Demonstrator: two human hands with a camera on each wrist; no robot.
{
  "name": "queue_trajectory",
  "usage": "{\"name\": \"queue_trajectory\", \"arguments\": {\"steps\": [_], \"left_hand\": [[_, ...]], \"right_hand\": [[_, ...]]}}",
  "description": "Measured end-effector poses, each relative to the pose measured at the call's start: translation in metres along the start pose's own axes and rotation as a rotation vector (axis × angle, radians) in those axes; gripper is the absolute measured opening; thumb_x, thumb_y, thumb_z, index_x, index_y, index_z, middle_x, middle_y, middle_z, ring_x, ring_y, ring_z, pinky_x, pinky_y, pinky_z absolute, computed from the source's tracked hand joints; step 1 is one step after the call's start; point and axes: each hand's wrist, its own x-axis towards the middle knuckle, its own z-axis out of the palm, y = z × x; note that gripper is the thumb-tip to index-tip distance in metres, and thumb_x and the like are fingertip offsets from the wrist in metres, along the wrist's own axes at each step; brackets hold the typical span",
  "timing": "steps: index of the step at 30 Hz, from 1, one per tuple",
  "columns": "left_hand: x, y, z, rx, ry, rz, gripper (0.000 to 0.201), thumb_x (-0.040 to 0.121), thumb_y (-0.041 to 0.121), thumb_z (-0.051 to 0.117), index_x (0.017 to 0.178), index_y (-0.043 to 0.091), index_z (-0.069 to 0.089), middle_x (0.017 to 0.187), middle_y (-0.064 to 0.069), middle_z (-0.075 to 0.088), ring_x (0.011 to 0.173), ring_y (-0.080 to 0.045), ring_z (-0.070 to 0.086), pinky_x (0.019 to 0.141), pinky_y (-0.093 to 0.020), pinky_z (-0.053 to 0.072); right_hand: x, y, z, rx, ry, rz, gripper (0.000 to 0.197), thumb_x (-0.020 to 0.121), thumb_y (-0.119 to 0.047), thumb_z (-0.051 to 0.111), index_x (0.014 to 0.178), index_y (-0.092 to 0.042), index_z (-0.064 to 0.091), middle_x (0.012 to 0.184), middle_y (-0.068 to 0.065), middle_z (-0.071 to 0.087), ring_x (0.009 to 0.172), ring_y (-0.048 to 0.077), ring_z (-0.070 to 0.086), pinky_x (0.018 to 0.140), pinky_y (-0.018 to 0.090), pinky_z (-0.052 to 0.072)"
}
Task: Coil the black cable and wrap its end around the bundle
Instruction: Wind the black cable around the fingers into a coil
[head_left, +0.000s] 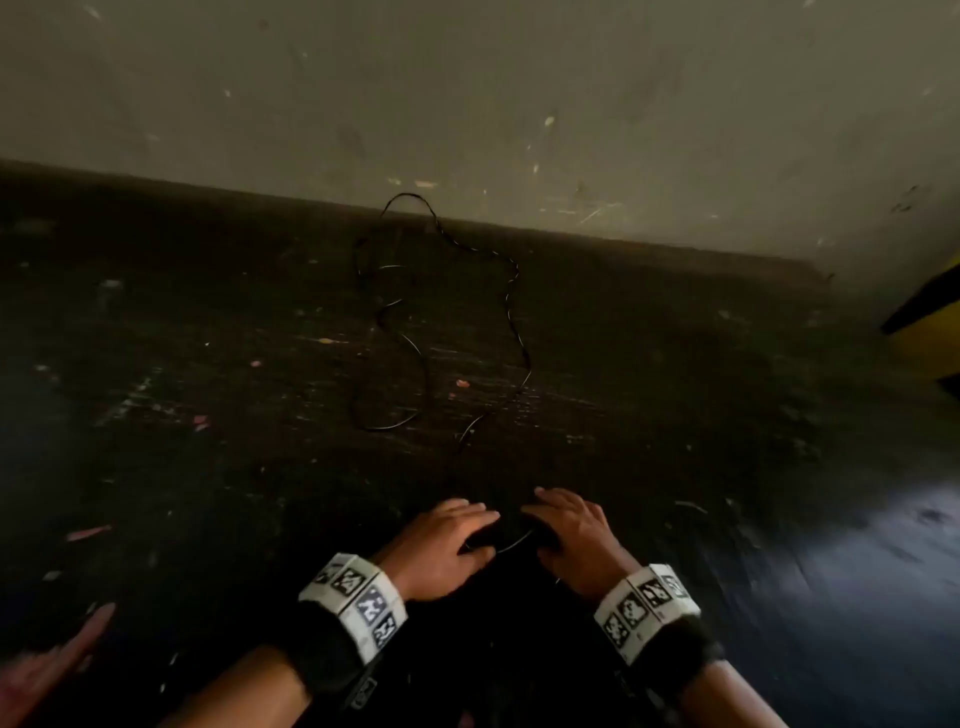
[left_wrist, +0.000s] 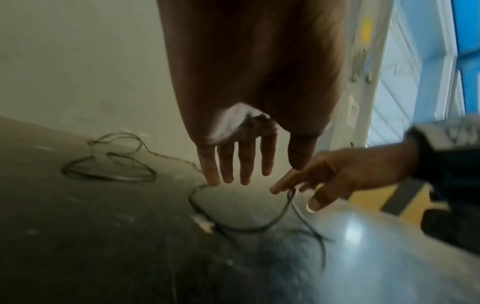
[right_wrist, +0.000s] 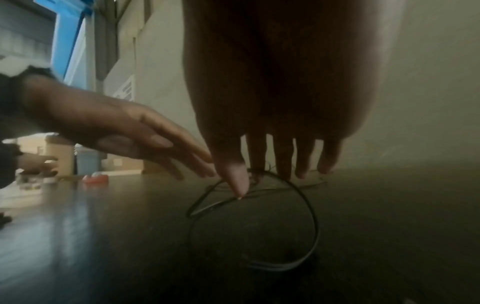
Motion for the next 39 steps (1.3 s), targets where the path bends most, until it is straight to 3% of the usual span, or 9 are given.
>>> {"name": "queue_trajectory", "arguments": {"steps": [5, 10, 15, 21, 27, 30, 32, 35, 39], "left_hand": [[0.008, -0.008, 0.015, 0.064, -0.026, 0.048, 0.032, 0.094, 0.029, 0.050, 0.122, 0.019, 0.061, 0.134, -0.005, 0.056, 0.130, -0.017, 0.042, 0.109, -0.032, 0.033], [-0.007, -0.008, 0.008, -0.025, 0.333, 0.132, 0.032, 0.092, 0.031, 0.047, 0.109, 0.017, 0.070, 0.119, -0.003, 0.066, 0.116, -0.016, 0.051, 0.101, -0.038, 0.041], [-0.049, 0.020, -0.005, -0.193, 0.646, 0.167, 0.029, 0.091, 0.026, 0.053, 0.118, 0.020, 0.062, 0.116, 0.013, 0.052, 0.116, -0.002, 0.044, 0.097, -0.016, 0.035], [-0.096, 0.041, -0.003, -0.435, 0.427, 0.120, 0.036, 0.078, 0.029, 0.070, 0.110, 0.039, 0.057, 0.101, 0.016, 0.067, 0.096, 0.009, 0.060, 0.080, -0.005, 0.044], [-0.116, 0.040, -0.001, -0.528, 0.305, 0.154, 0.007, 0.077, 0.023, 0.075, 0.081, 0.024, 0.069, 0.079, 0.005, 0.074, 0.074, 0.000, 0.069, 0.074, -0.025, 0.055], [-0.127, 0.044, -0.006, -0.649, 0.177, 0.203, 0.017, 0.087, 0.015, 0.064, 0.072, 0.021, 0.068, 0.070, -0.001, 0.073, 0.068, -0.008, 0.070, 0.069, -0.021, 0.053], [-0.135, 0.047, -0.016, -0.853, 0.129, 0.210, 0.012, 0.090, 0.011, 0.059, 0.082, 0.009, 0.068, 0.070, -0.005, 0.073, 0.067, -0.015, 0.070, 0.065, -0.024, 0.055], [-0.147, 0.052, -0.033, -1.120, 0.097, 0.218, 0.014, 0.093, 0.011, 0.051, 0.093, 0.002, 0.061, 0.071, -0.010, 0.073, 0.064, -0.021, 0.070, 0.055, -0.026, 0.056], [-0.157, 0.062, -0.048, -1.314, 0.009, 0.272, 0.020, 0.087, 0.021, 0.050, 0.093, 0.003, 0.057, 0.073, -0.016, 0.072, 0.061, -0.024, 0.070, 0.052, -0.027, 0.056]], "right_hand": [[-0.004, -0.005, 0.003, 0.059, 0.015, 0.026, 0.021, 0.091, -0.027, 0.052, 0.109, -0.028, 0.063, 0.115, -0.003, 0.063, 0.108, 0.012, 0.057, 0.097, 0.031, 0.044], [-0.021, -0.019, -0.013, 0.340, 0.105, 0.069, 0.012, 0.086, -0.027, 0.063, 0.077, -0.022, 0.069, 0.075, -0.003, 0.067, 0.066, 0.006, 0.063, 0.068, 0.026, 0.056], [-0.046, -0.052, -0.042, 0.662, 0.097, 0.086, 0.013, 0.082, -0.021, 0.070, 0.071, -0.016, 0.067, 0.059, -0.002, 0.066, 0.051, 0.006, 0.064, 0.052, 0.022, 0.056], [-0.066, -0.085, -0.044, 0.724, 0.199, 0.069, 0.017, 0.079, -0.024, 0.073, 0.068, -0.011, 0.068, 0.056, 0.000, 0.066, 0.048, 0.010, 0.065, 0.045, 0.020, 0.052], [-0.083, -0.107, -0.031, 0.814, 0.337, 0.064, 0.024, 0.077, -0.031, 0.074, 0.063, -0.013, 0.069, 0.053, 0.001, 0.067, 0.046, 0.010, 0.062, 0.043, 0.019, 0.045], [-0.088, -0.113, -0.035, 0.727, 0.367, 0.024, 0.024, 0.087, -0.031, 0.063, 0.071, -0.015, 0.070, 0.059, -0.001, 0.069, 0.052, 0.006, 0.064, 0.046, 0.016, 0.046], [-0.092, -0.113, -0.042, 0.601, 0.438, -0.095, 0.017, 0.092, -0.013, 0.054, 0.091, -0.020, 0.070, 0.081, -0.005, 0.070, 0.070, 0.003, 0.066, 0.059, 0.012, 0.049], [-0.098, -0.115, -0.049, 0.437, 0.344, -0.412, 0.053, 0.084, 0.014, 0.047, 0.121, -0.021, 0.059, 0.124, -0.006, 0.060, 0.114, 0.001, 0.055, 0.090, 0.012, 0.046], [-0.100, -0.125, -0.048, 0.503, 0.343, -0.518, 0.027, 0.087, 0.000, 0.058, 0.109, -0.013, 0.067, 0.100, 0.001, 0.071, 0.092, 0.000, 0.065, 0.080, 0.014, 0.050]]}}
